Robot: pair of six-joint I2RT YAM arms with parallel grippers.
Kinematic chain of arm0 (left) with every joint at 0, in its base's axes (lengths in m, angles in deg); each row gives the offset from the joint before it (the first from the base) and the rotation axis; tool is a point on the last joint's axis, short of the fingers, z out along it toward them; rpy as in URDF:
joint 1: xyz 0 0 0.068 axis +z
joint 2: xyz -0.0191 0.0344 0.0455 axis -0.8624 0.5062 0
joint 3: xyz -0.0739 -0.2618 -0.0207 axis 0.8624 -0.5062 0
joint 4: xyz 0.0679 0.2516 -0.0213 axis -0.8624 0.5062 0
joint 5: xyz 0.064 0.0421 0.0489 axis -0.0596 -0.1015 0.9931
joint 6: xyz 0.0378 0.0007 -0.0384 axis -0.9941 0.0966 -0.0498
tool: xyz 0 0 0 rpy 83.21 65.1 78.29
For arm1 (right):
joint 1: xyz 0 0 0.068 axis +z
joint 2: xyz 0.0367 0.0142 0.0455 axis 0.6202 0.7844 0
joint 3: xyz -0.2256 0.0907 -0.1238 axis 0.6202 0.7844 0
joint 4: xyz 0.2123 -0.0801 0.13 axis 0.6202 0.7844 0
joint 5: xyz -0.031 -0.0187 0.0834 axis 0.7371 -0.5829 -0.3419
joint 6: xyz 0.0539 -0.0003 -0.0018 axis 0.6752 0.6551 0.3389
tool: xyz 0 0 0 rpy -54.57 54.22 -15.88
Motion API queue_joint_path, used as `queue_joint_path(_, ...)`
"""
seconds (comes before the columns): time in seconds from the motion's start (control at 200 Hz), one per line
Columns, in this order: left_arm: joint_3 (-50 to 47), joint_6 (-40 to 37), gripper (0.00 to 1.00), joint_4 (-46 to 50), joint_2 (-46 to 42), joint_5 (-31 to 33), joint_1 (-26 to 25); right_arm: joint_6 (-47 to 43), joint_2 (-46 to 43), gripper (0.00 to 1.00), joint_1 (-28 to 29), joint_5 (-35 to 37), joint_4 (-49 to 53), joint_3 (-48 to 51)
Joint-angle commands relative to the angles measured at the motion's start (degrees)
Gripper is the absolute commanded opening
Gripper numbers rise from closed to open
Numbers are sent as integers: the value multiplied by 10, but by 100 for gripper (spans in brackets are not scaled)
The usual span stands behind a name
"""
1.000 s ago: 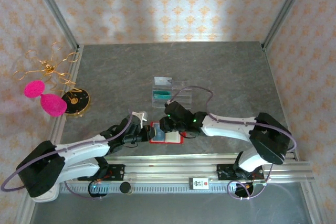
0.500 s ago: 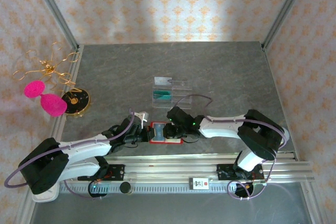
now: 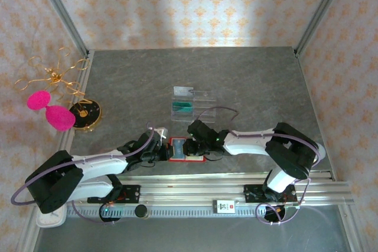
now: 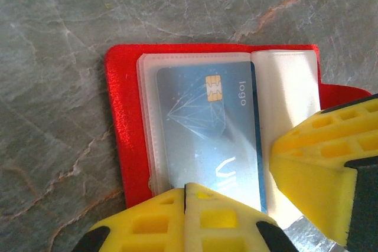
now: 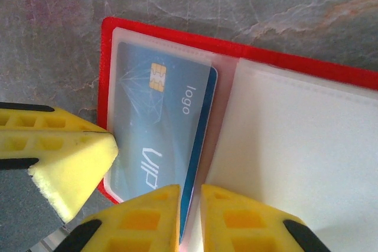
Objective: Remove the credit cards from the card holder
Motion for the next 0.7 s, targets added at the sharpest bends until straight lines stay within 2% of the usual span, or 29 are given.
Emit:
queue_joint_path(0.0, -12, -13, 5, -2, 7, 2, -3, -10, 2, 16, -2, 20, 23, -12)
queue_joint_path(0.155, -18, -10, 5, 7, -17, 5, -3, -37, -32, 21, -1, 25, 46, -40)
queue_joint_path(0.41, -24, -5, 5, 1, -24, 4, -3, -44, 24, 21, 15, -19, 26, -54)
queue_joint_path(0.696, -25, -8, 6, -1, -20, 4, -2, -23, 39, 21, 17, 36, 49, -35)
